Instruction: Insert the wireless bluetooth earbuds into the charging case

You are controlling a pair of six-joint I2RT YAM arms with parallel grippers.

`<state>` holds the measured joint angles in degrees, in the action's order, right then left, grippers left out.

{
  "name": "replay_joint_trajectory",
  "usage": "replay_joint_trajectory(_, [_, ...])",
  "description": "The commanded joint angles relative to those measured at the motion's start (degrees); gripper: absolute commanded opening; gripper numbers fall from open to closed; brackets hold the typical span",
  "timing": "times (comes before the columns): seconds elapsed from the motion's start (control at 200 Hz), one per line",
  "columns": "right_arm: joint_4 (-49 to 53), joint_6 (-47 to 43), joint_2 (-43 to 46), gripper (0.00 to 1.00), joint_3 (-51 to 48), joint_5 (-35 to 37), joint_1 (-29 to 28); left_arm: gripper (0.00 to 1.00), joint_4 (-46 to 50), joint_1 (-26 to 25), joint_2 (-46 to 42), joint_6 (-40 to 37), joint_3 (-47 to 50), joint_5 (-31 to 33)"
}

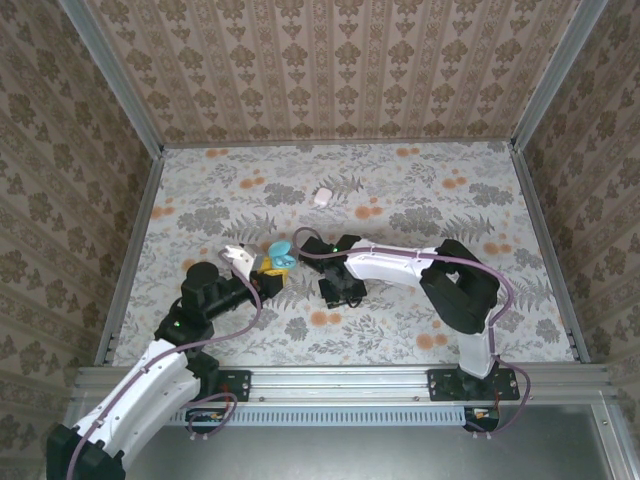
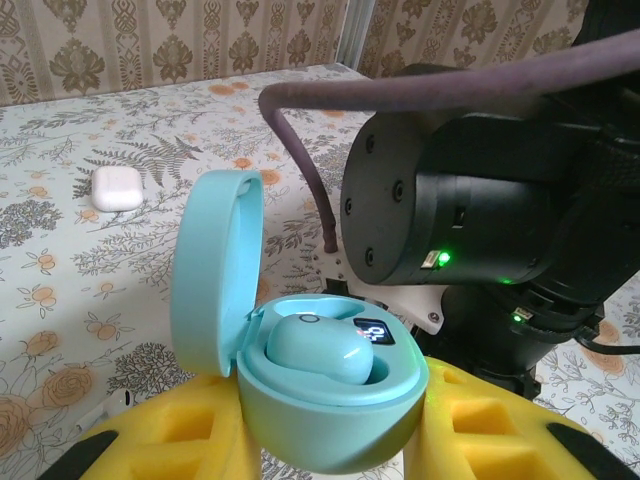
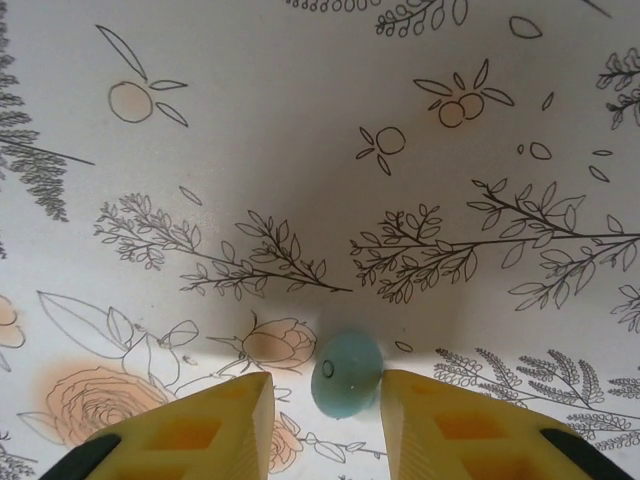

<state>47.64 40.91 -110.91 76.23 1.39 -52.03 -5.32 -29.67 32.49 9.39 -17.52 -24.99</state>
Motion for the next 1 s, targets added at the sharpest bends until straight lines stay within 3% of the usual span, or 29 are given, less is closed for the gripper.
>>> replay_joint_trajectory(0.0, [2.11,-0.37,-1.45,0.34,1.71,1.78,-0.09,0.29,-0.37,-0.37,-0.78,-0.33,0.12,0.46])
replay_joint_trajectory(0.31, [2.09,-1.06,-2.98,0.31,2.07,1.8,-0.17,0.29,0.14,-0.39,-0.8,-0.51,-0.06,0.48])
replay_joint_trajectory(0.55, [1.88,-1.31,-2.66,0.23,0.99,2.02,-0.14,0.28,0.11,-0.45,-0.85,-0.6,-0.23,0.47])
replay_joint_trajectory(0.99, [3.18,-5.89,-1.15,0.32,1.7,2.57,-0.28,0.29,0.39,-0.39,-0.83,-0.41,-0.5,0.54])
